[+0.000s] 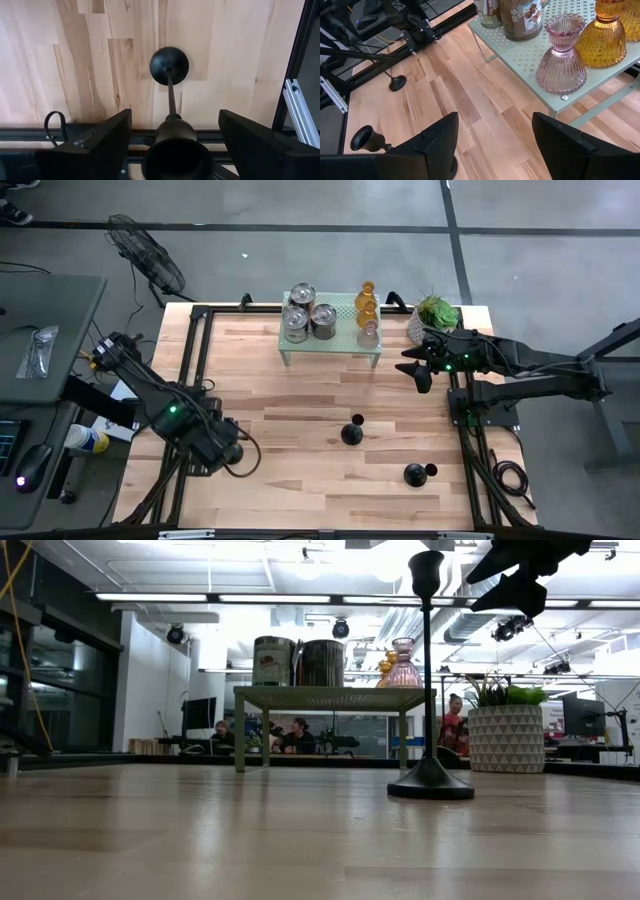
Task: Pick & Place candle stick holders
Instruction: Put the left black candle holder on the shelf
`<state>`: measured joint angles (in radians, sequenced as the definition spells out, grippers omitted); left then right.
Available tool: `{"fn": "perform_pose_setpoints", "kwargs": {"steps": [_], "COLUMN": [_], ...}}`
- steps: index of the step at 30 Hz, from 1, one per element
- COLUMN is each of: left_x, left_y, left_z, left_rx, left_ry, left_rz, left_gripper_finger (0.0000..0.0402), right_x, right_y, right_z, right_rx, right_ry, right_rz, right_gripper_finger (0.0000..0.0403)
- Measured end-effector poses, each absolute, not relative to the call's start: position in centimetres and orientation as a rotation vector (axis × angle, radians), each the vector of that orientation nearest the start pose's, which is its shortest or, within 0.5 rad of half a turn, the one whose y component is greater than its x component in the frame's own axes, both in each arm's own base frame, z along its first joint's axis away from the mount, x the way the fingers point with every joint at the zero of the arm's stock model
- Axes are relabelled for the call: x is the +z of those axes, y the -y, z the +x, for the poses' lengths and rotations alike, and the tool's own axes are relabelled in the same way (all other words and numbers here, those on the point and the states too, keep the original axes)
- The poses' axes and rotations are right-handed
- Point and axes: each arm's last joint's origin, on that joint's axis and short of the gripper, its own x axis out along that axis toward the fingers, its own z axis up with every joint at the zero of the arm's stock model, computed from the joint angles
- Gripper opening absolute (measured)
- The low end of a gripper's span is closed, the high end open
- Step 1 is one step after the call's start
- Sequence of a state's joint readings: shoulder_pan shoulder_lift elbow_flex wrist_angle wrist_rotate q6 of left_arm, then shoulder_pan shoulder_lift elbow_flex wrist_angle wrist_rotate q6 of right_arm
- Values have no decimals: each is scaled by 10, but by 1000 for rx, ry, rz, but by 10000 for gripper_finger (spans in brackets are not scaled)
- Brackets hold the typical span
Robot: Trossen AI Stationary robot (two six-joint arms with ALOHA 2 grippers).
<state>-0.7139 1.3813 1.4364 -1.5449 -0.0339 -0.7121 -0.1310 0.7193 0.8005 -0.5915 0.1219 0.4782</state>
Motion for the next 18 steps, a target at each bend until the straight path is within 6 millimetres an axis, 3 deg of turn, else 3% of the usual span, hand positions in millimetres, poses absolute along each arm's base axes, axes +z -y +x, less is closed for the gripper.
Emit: {"fn": "perform_pose_setpoints", "kwargs": {"steps": [11, 18], "left_x": [339, 339], "left_y": [144, 144], "left_z": [166, 166], "left_rx": [-32, -32], "left_ry": [-1513, -1513], "left_rz": [-36, -36], "left_gripper_finger": [193, 155], "right_x": [310, 310], "right_y": [22, 22], "right_z": [143, 143], "right_rx": [-348, -343], "right_ry": [-447, -448], "right_rz": [472, 474], "right_gripper_finger": [247, 247]}}
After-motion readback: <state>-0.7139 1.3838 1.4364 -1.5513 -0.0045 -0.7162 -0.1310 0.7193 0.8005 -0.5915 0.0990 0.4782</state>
